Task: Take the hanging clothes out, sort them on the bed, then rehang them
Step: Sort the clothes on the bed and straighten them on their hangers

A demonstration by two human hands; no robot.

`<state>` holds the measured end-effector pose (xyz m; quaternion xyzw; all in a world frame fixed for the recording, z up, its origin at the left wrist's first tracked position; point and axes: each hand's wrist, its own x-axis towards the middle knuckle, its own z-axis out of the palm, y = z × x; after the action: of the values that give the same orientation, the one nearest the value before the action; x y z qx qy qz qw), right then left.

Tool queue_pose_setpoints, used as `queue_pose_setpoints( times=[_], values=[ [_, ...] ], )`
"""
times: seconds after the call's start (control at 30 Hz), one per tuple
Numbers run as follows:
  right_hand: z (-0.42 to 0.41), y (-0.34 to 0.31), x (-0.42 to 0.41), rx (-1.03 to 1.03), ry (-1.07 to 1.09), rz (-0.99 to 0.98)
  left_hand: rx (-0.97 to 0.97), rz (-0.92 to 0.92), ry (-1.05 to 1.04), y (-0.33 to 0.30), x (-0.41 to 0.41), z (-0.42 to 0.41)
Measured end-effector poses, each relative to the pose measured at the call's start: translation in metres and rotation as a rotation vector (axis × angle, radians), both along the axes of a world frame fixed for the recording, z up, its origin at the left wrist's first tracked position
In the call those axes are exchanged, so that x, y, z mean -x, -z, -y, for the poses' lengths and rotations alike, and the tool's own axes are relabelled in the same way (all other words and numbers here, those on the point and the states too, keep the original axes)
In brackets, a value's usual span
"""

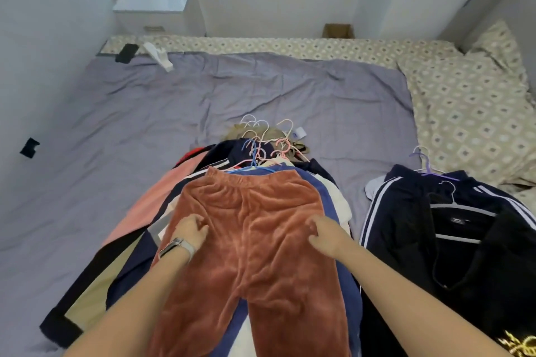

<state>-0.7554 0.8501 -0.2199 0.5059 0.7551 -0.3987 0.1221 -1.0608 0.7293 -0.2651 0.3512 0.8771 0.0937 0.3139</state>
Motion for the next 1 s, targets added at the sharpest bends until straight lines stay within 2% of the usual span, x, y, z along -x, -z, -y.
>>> queue_pose_setpoints(
  times=[0.17,0.3,0.4,0.47,0.57,0.67,0.73,0.8,0.9,1.0],
  values=[
    [0.011,0.017,0.014,0.038,0.122,-0.038,0.016,0.061,0.040,0.047,0.016,-0.052],
    [0.009,0.029,0.002,0.078,0.168,0.006,-0.006,0.017,-0.108,0.070,0.036,-0.100],
    [-0.003,0.032,-0.008,0.086,0.281,0.010,0.218,-0.123,-0.051,0.074,0.051,-0.129],
    [-0.006,0.033,-0.014,0.094,0.378,-0.013,0.343,-0.112,0.019,0.077,0.058,-0.137],
    [-0.006,0.036,-0.019,0.123,0.462,-0.040,0.405,-0.005,0.079,0.097,0.071,-0.137],
    [-0.003,0.040,-0.018,0.149,0.507,-0.046,0.430,-0.034,0.088,0.109,0.078,-0.133],
    [0.002,0.043,-0.014,0.178,0.520,-0.042,0.358,-0.117,0.188,0.099,0.072,-0.129],
    [0.008,0.046,-0.009,0.202,0.535,-0.039,0.162,-0.113,0.222,0.084,0.057,-0.121],
    [0.019,0.045,0.004,0.225,0.566,-0.062,-0.044,0.011,0.084,0.058,0.029,-0.094],
    [0.025,0.041,0.009,0.214,0.653,-0.114,-0.079,0.074,0.039,0.033,0.008,-0.055]
  ],
)
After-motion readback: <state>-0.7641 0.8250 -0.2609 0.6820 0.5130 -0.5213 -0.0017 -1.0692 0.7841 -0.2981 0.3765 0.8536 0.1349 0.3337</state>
